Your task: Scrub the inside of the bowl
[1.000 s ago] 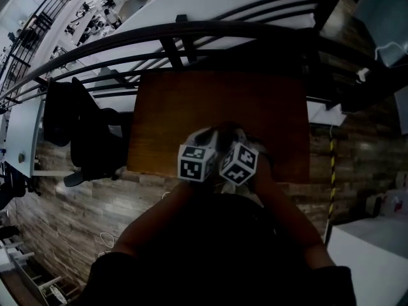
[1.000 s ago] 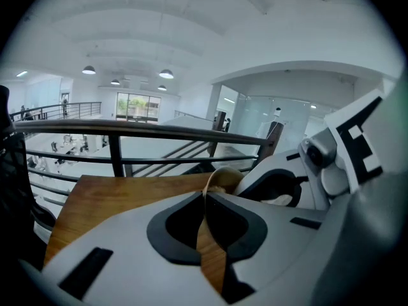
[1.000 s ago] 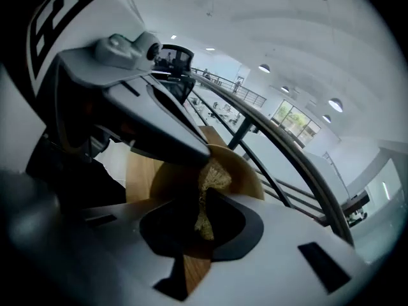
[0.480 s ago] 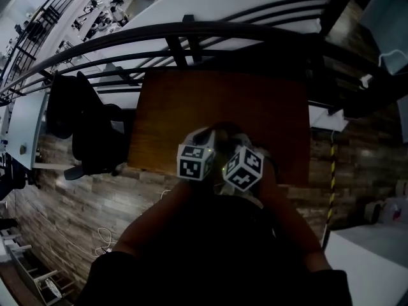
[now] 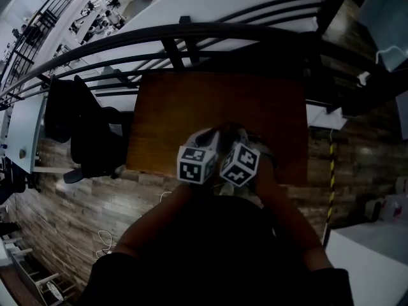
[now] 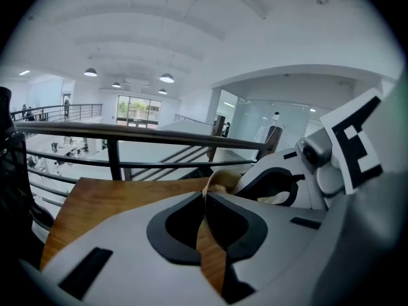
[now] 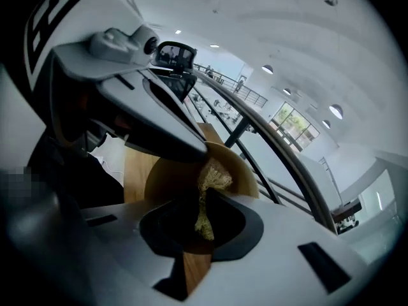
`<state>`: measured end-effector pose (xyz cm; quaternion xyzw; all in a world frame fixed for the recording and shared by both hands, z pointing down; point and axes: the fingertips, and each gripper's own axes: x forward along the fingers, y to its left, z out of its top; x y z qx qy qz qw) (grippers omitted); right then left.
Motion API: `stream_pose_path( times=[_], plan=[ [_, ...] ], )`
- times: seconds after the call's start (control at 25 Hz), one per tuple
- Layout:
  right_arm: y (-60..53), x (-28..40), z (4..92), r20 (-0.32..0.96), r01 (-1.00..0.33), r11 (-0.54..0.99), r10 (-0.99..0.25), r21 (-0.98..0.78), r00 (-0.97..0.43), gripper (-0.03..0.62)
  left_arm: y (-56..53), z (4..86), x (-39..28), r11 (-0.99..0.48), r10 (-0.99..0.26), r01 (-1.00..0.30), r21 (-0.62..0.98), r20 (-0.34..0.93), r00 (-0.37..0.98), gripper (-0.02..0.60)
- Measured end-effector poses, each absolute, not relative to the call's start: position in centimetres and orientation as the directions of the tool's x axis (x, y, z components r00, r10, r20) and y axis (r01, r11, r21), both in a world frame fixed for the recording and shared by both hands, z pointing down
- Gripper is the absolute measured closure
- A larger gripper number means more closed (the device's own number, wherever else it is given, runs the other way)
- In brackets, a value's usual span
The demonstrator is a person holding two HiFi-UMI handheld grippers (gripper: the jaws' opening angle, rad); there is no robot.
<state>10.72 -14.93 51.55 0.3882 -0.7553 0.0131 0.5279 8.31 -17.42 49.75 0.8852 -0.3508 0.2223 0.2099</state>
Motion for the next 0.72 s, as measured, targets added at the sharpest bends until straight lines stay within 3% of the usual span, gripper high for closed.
stream_pose_path(
  times=[0.32,0.56,0.72],
  plan=[
    [-12.9,7.6,51.1,0.822,-0.492,0.807,-0.5,0.328,-0.272,0.549,-18.3,49.0,7.5,-0.653,-0.562,-0.729,0.204,0.515,0.647,0.572],
    [-12.5,9.1,50.6,0.822,-0.393,0.819,-0.526,0.419,-0.22,0.549,-18.6,49.8,7.0,-0.671,-0.558,-0.729,0.138,0.552,0.619,0.572],
    [-13.8,10.2,49.5,0.788,-0.358,0.782,-0.592,0.51,-0.17,0.549,-18.4,50.1,7.5,-0.687,-0.509,-0.703,0.184,0.568,0.646,0.572]
  ],
)
